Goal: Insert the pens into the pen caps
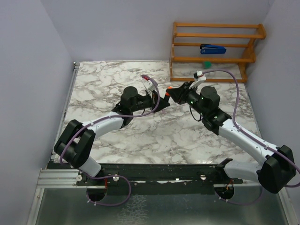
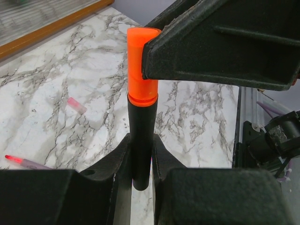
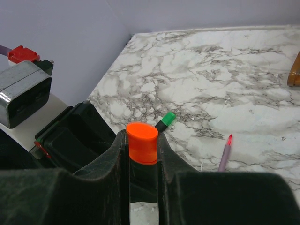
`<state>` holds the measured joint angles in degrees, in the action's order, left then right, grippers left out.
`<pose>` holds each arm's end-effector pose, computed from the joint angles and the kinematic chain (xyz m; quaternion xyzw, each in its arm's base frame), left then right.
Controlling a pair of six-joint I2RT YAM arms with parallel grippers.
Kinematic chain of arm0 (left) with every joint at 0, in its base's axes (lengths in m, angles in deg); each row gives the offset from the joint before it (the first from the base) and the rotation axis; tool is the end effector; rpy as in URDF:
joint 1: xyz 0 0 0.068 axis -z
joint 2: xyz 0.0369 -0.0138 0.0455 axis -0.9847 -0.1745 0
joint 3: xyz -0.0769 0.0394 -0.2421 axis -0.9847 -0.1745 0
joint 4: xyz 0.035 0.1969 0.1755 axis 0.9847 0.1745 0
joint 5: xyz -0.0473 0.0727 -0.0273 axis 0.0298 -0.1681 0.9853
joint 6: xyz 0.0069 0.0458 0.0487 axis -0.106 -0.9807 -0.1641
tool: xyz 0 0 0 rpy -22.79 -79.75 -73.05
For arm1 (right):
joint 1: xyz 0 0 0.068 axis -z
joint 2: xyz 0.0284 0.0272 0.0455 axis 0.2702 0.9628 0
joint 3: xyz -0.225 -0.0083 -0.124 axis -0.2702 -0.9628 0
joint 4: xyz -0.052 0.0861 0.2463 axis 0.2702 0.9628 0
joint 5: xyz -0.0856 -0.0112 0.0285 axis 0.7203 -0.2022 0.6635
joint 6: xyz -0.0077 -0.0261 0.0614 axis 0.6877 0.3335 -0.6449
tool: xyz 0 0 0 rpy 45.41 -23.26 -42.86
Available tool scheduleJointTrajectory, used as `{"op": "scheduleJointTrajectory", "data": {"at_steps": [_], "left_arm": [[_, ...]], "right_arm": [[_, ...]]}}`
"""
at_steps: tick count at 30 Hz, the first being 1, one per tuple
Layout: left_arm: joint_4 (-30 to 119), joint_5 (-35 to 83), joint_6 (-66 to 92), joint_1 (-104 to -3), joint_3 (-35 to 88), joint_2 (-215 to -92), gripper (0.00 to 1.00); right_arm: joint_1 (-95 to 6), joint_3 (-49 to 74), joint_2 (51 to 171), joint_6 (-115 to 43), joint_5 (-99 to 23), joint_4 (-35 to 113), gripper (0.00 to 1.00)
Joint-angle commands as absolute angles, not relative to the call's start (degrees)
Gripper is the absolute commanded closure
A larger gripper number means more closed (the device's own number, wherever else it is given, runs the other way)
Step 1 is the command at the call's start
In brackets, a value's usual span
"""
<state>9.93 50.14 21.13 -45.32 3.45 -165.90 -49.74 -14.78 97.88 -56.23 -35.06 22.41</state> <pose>0.2807 -0.2305 0.2458 0.2904 0.6570 -0.4915 0.4924 0.2538 0.1768 0.3079 -0.0717 0.7248 0.3735 0.5745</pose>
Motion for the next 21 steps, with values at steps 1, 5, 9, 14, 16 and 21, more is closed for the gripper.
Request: {"op": "scheduleJointTrajectory", "data": {"at_steps": [1,5,9,14,16,21], "left_arm": [[-1.4,46.0,21.7,-48.5,10.5,-165.5,1.0],[-0.8,47.1,21.6,-50.3,11.6,-165.5,1.0],[-0.2,47.3,21.2,-51.2,11.8,-164.8,1.0],[0.5,47.2,20.5,-51.7,12.0,-164.6,1.0],[0.5,47.1,20.4,-51.8,12.2,-164.7,1.0],[0.7,46.8,20.0,-52.2,13.3,-165.1,1.0]], "right_arm": [[-54.6,-17.6,99.8,-55.2,-41.7,34.0,1.0],[-55.6,-17.1,100.2,-53.3,-40.9,35.8,1.0],[-56.0,-16.1,101.3,-51.1,-39.0,38.4,1.0],[-56.3,-15.8,102.5,-49.9,-37.9,40.0,1.0],[-56.6,-15.5,103.2,-49.9,-37.9,40.0,1.0],[-57.8,-15.3,104.2,-50.5,-39.2,39.2,1.0]]}}
